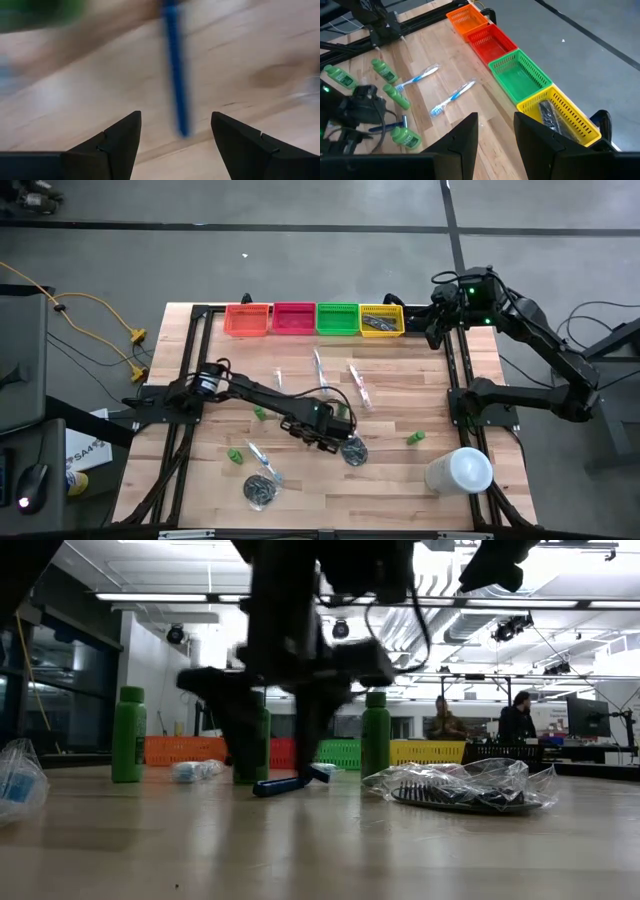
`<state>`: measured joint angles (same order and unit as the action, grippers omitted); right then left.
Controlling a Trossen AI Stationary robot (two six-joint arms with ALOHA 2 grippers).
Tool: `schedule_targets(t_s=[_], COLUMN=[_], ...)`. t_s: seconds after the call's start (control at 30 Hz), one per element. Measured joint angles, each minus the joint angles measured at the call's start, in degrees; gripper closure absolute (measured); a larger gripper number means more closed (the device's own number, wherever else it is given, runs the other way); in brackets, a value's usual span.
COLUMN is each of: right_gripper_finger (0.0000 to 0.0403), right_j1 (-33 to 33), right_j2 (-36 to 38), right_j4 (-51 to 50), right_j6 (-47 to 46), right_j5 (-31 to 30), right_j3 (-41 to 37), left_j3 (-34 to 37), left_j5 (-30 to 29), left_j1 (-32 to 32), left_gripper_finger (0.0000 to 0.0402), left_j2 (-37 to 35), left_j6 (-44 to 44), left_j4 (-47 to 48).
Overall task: Pick & Place Travel size toiletries
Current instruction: Put the blue razor into the black bin
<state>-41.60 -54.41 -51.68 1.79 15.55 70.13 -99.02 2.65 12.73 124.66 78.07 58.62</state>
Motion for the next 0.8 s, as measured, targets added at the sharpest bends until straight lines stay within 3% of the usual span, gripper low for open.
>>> schedule_targets(t_s=[0.33, 0.8], right_gripper_finger=[0.0283, 0.0283], right_j1=[0.0, 0.0], right_j2=[0.0, 0.0], right_j4=[0.0, -0.17], right_j6=[0.63, 1.5], right_j5=[0.04, 0.07], right_j3=[0.0, 0.0], left_j3=[0.06, 0.02], left_j5=[0.67, 2.51], left_j1=[0.0, 0.02], left_gripper_finger=[0.017, 0.0336], left_j2=[0.87, 1.23], left_j6=[0.21, 0.21], left_j4=[-0.15, -0.05])
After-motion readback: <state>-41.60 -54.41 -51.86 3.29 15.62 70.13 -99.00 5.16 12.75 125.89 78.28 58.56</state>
